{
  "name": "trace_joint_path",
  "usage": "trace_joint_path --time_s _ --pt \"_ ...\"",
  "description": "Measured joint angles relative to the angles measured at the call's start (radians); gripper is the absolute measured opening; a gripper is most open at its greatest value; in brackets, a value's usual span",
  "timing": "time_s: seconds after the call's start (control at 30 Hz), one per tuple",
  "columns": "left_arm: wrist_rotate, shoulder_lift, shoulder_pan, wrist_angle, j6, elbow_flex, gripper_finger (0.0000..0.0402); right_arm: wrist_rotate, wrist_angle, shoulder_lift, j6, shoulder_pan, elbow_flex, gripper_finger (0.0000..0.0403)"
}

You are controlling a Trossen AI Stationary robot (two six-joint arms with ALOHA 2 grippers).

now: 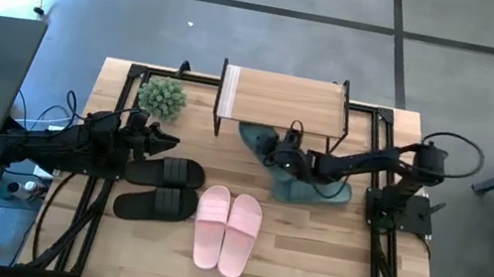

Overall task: Pick and place slides into the shelf
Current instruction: Put the bottom green slides under the shelf

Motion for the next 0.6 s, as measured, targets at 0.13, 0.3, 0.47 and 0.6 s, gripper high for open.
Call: trace_joint_path --time_s 0.13,0.3,0.47,0.6 --pt "0.000 0.000 0.000 0.000 0.000 0.000 0.0159 -0.046 0.131 0.108 -0.006 -0.002 0.065 0.0000" --pt "0.000 0.000 0.000 0.000 0.000 0.000 0.0159 -0.085 0.127 0.215 -0.029 -0.014 0.165 0.0000" --pt "0.000 0.000 0.000 0.000 0.000 0.000 0.0159 -0.083 0.056 0.244 -0.032 -0.023 0.212 0.0000" --pt "0.000 0.000 0.000 0.000 0.000 0.000 0.0159 -0.056 0.027 0.246 -0.032 -0.025 0.212 0.0000"
